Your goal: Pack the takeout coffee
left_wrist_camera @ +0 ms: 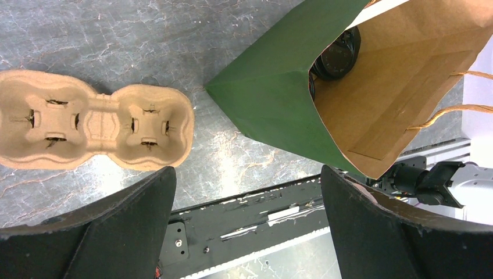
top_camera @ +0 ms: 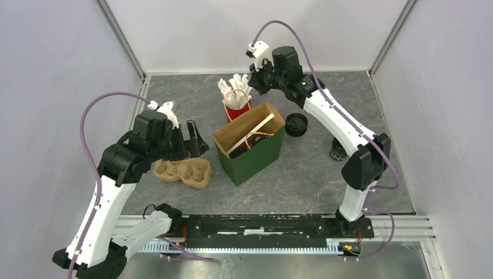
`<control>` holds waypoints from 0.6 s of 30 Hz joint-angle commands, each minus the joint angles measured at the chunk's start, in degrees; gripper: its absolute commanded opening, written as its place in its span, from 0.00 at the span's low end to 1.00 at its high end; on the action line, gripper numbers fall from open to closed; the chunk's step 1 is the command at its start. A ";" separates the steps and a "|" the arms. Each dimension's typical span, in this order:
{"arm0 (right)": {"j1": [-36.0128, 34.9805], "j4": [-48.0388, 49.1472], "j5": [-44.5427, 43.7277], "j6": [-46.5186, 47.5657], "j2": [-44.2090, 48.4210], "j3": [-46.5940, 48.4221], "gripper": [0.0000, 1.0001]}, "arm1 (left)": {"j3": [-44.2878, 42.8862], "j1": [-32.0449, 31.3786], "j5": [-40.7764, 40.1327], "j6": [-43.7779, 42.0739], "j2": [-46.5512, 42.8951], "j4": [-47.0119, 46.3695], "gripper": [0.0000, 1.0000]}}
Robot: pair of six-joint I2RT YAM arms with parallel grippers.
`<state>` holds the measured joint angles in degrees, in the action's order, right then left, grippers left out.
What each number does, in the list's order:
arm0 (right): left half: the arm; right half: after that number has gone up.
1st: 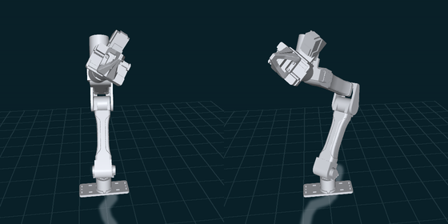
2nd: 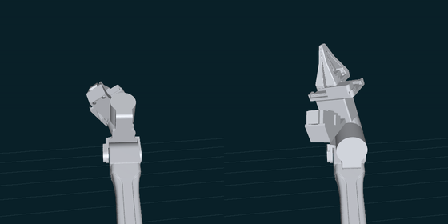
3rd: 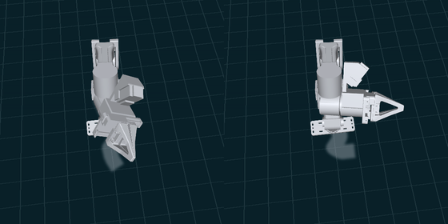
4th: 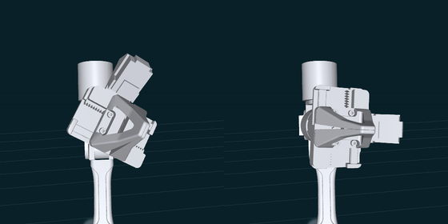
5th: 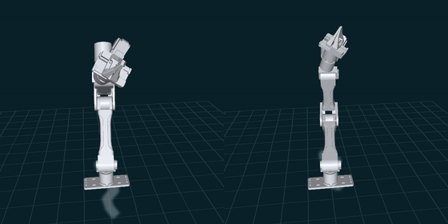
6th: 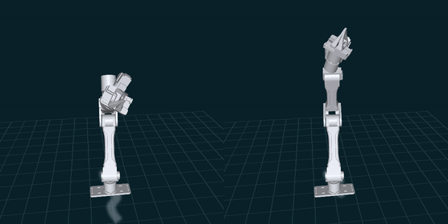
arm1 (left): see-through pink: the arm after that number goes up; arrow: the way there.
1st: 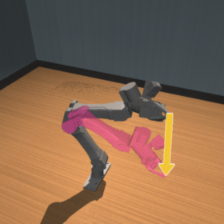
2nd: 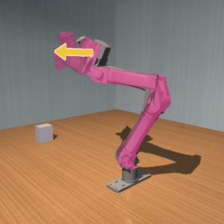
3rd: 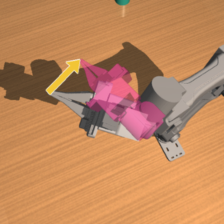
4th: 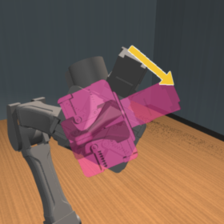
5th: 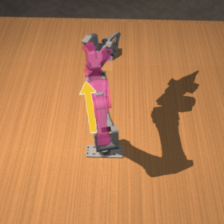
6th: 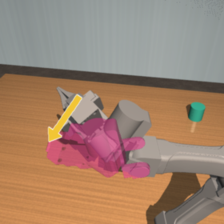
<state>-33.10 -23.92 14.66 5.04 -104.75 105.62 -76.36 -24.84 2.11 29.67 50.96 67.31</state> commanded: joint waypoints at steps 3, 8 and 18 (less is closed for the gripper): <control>-0.11 2.73 0.94 1.35 7.71 -4.56 0.00 | 0.53 0.18 1.02 -1.43 -0.49 -2.55 1.00; -0.10 8.77 4.63 2.26 7.94 -9.89 0.00 | -0.53 0.19 -0.63 -2.47 1.18 -4.99 1.00; -0.12 7.24 5.96 3.16 6.86 -7.71 0.00 | -14.26 2.25 -5.25 -3.41 15.23 -16.01 0.99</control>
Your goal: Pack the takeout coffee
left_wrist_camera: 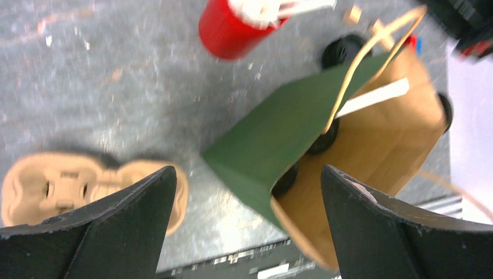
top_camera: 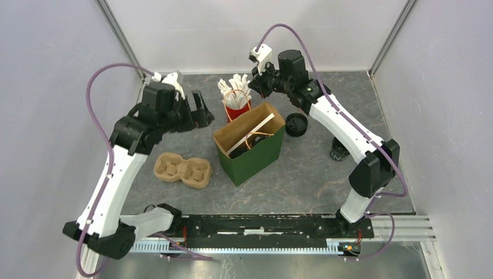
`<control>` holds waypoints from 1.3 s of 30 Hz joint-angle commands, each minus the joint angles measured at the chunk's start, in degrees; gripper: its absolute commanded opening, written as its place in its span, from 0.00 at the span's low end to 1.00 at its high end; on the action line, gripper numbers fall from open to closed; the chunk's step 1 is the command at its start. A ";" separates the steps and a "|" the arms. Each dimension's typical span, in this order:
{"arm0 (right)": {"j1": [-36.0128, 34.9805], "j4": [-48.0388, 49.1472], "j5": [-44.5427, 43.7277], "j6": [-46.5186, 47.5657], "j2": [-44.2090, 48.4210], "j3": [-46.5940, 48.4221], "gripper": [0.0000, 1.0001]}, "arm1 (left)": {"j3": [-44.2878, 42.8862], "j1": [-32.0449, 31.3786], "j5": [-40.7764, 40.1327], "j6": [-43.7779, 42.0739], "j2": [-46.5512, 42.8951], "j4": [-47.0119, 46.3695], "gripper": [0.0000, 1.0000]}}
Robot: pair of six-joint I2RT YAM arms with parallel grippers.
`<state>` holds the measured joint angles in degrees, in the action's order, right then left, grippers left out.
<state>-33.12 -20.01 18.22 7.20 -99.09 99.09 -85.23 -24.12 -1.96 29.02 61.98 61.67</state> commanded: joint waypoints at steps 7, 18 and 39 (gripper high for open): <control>-0.35 6.82 3.27 -0.39 1.80 -3.76 0.00 | -14.72 4.51 5.01 -4.98 16.28 -17.65 0.94; -0.71 6.51 2.61 -0.17 2.27 -4.45 0.00 | -11.22 4.74 16.86 -5.66 24.04 -32.99 0.87; -0.84 5.30 1.58 0.71 3.24 -3.21 0.00 | -12.96 4.13 22.00 -5.46 36.03 -32.54 0.75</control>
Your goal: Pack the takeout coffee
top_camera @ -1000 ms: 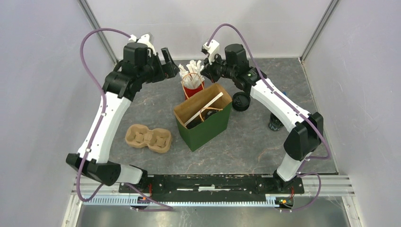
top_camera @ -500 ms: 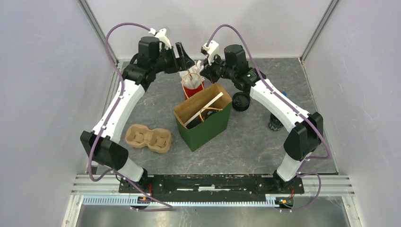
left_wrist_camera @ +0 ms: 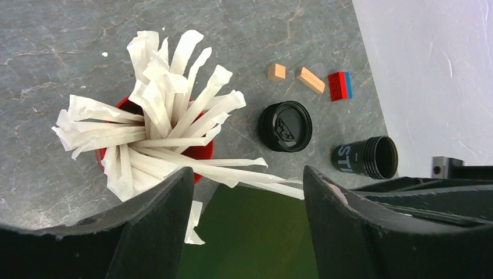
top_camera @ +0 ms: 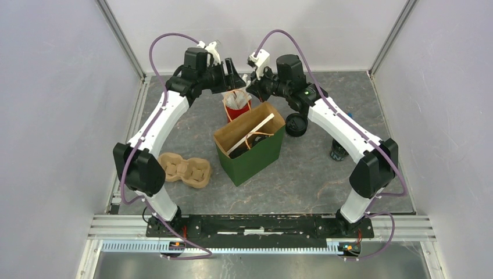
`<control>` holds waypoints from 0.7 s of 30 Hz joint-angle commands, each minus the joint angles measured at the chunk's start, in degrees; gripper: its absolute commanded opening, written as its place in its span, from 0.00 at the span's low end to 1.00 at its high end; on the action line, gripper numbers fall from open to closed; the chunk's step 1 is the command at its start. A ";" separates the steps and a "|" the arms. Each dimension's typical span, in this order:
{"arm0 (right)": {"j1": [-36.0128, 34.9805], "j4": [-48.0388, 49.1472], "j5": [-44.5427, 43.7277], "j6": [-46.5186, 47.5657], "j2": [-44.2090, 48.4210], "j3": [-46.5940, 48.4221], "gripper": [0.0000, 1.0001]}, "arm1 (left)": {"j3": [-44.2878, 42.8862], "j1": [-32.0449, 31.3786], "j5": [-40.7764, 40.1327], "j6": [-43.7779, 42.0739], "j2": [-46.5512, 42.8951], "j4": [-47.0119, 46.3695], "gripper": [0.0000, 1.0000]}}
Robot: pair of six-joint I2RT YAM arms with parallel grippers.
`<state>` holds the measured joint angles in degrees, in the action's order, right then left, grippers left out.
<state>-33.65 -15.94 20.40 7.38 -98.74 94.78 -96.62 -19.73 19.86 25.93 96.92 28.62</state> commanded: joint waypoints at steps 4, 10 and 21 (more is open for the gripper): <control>-0.36 1.08 -1.81 0.80 3.71 1.32 0.00 | -2.00 -0.98 -0.78 -4.65 2.14 2.56 0.67; -0.10 -1.85 -4.19 0.88 4.76 4.92 0.00 | -1.47 -1.28 -2.45 -6.66 2.60 4.47 0.63; 0.73 -4.39 -6.90 -0.04 13.48 4.50 0.00 | -2.82 -1.30 -2.86 -8.00 4.08 6.79 0.63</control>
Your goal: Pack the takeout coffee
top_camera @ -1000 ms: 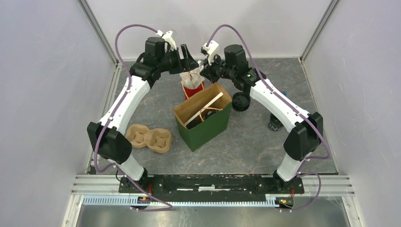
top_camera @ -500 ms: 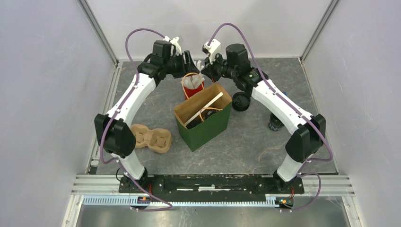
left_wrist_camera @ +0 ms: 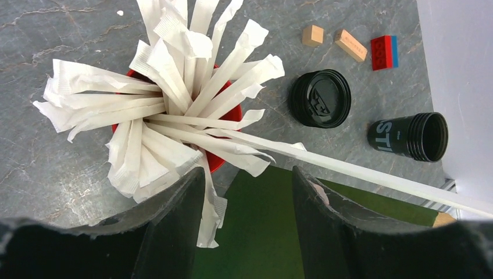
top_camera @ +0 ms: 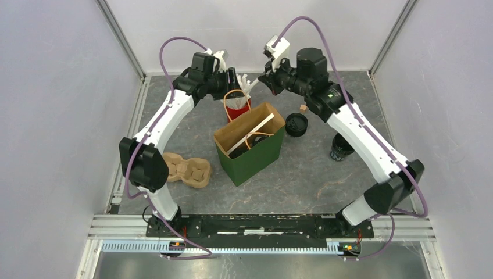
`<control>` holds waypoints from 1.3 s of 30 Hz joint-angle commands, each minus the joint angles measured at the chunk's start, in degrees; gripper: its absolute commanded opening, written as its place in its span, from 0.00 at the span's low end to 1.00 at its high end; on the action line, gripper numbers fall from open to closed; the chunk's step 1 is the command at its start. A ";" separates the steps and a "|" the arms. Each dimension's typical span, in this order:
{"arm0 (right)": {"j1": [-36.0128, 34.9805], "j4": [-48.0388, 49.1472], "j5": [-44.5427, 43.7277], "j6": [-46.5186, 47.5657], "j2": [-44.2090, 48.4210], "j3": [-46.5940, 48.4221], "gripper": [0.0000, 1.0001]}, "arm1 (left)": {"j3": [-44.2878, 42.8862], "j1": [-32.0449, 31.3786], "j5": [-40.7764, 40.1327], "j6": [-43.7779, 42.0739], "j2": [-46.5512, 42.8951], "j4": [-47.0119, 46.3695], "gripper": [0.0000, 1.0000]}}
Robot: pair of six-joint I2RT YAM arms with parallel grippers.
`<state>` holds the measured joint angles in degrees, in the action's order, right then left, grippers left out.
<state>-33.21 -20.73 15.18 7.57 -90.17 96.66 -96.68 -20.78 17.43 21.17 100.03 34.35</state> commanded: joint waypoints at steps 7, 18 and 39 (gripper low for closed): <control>0.36 -1.41 -5.76 0.07 11.04 3.16 0.00 | -6.73 -0.25 0.15 -2.82 0.89 2.71 0.63; 0.34 -2.52 -15.86 -1.61 24.84 -3.79 0.00 | -9.40 -0.30 1.35 4.43 -2.90 3.36 0.69; 0.29 -15.35 -4.92 -19.53 32.67 -5.84 0.00 | -6.25 -0.30 -11.31 4.25 -26.29 20.13 1.00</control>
<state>-33.10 -37.43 5.65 -6.07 -57.25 92.53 -104.55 -20.78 8.75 26.11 77.76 50.50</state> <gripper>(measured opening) 0.006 0.993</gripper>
